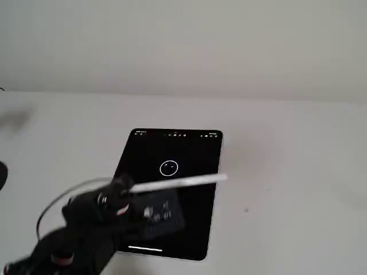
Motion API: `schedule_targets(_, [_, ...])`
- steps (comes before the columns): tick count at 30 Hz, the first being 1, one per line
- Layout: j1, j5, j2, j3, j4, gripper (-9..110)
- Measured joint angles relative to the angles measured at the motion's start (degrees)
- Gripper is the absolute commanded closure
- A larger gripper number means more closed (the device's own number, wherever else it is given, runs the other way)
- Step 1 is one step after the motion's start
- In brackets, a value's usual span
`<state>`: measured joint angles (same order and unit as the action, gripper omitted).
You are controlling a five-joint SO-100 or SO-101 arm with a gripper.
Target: Draw 2 dots in a circle representing the eyes of a stickman
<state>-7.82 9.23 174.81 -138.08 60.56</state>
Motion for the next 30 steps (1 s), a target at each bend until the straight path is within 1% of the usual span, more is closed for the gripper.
schedule_targets(7, [0.18,4.83,13.62,-13.18,2.29,101])
schedule_targets(10, [0.18,4.75,14.06,-18.63,2.29,101])
schedule_targets(15, [0.97,-0.62,14.85,-26.02,2.20,101])
schedule_targets(19, [1.93,-2.29,15.03,-31.11,1.49,101])
schedule_targets(30, [4.04,-2.72,15.03,-36.47,2.02,101])
